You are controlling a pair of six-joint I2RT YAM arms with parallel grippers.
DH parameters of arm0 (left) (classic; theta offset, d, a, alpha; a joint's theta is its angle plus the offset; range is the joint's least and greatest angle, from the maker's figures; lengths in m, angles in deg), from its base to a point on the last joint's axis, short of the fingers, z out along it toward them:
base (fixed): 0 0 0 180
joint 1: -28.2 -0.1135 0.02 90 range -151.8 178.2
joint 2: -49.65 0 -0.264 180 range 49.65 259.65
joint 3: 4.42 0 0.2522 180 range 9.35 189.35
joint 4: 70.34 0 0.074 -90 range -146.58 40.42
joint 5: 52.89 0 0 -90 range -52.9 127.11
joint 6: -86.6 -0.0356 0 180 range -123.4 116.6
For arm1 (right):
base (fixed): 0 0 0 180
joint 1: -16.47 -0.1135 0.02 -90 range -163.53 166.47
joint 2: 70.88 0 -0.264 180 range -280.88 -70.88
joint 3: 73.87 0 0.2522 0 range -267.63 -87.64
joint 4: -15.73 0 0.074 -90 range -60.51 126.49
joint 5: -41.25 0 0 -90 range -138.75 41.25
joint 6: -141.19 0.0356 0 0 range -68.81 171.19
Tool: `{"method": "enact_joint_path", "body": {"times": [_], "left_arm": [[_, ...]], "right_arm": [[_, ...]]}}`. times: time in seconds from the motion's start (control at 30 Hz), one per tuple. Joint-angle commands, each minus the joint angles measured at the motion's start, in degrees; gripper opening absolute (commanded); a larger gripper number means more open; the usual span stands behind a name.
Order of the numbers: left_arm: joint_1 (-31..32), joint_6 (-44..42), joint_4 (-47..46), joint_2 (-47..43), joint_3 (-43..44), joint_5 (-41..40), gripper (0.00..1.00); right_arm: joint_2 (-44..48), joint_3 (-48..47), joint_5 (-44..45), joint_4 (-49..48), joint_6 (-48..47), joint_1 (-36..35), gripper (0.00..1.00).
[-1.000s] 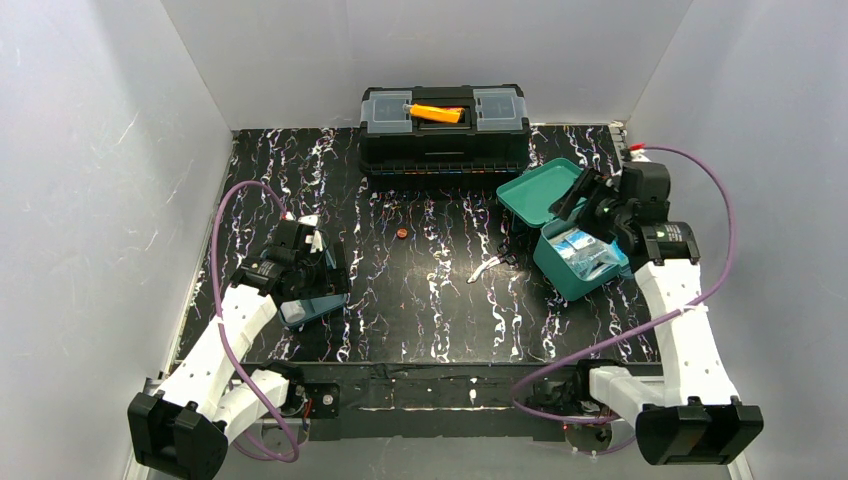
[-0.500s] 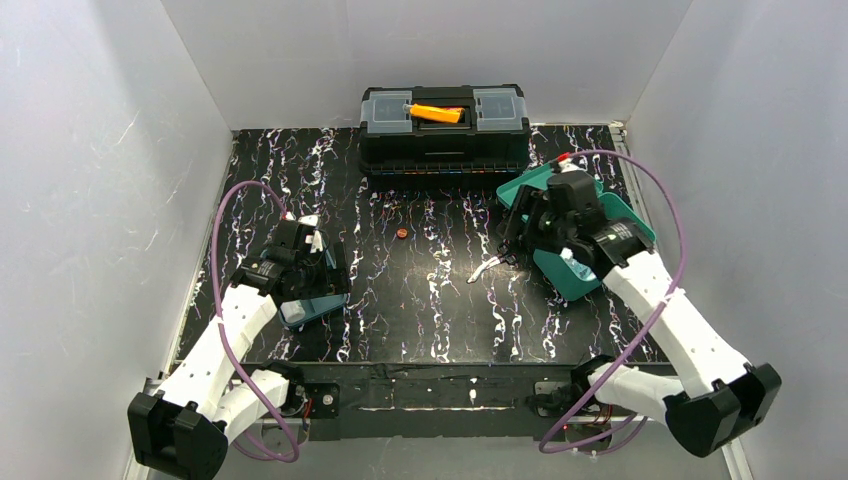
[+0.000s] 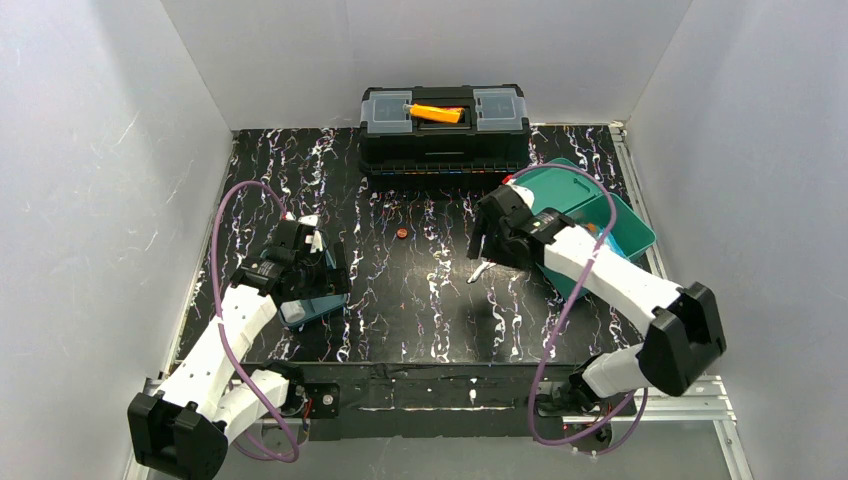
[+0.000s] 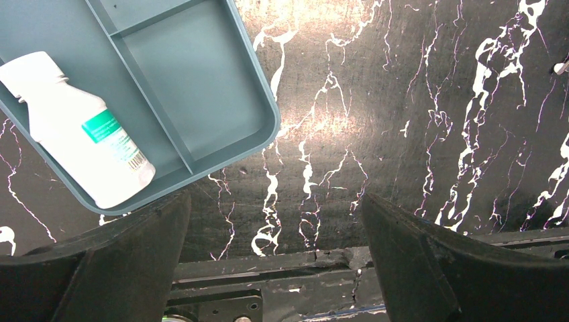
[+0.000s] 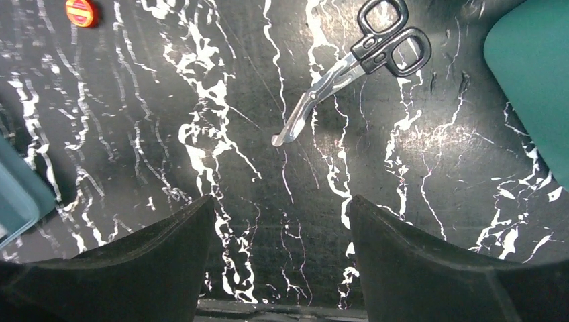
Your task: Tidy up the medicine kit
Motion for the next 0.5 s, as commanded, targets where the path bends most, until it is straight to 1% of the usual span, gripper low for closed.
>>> {"method": "enact_joint_path", "body": {"times": [0.0,0.07,0.47], "left_arm": [[0.3,-0.5,1.0,-1.2,1.4,0.2,0.99],[0.2,-0.5,0.9,-1.3,1.4,1.9,0.99],[0.2,-0.5,0.7,-1.8,1.3,2.7,1.0]], "right_arm": [[-4.2,-1.4,4.1,0.2,4.3,-1.2,0.8],[-6.7,-2.0,4.7,0.6,5.6,-1.4,0.8],[-19.5,-6.9,6.4,2.9,10.9,-1.7,0.79]]}}
